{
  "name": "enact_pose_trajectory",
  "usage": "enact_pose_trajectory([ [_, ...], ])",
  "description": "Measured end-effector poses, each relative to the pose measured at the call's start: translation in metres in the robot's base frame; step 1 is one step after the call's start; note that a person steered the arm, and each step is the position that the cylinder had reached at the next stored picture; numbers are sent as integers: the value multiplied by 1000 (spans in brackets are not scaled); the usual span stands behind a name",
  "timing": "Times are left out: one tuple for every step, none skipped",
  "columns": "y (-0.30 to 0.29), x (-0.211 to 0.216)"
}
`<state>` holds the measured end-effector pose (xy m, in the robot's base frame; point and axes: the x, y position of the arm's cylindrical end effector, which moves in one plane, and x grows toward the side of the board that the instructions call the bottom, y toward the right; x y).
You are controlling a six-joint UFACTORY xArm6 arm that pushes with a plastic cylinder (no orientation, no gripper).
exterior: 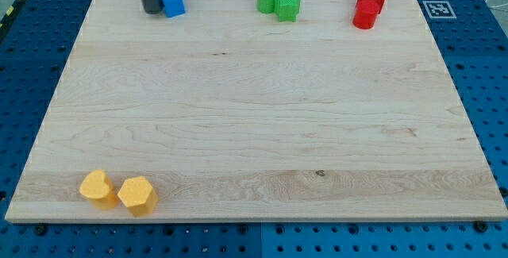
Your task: Push the blue triangle slightly right
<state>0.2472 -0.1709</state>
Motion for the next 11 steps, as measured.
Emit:
enact_pose_trajectory([
  [-10, -4],
  [-48, -6],
  [-68, -31],
  [-55, -56],
  [-45, -56],
  [-20, -56],
  [-4, -55],
  [8, -54],
  [26, -46],
  [57, -37],
  [85, -33],
])
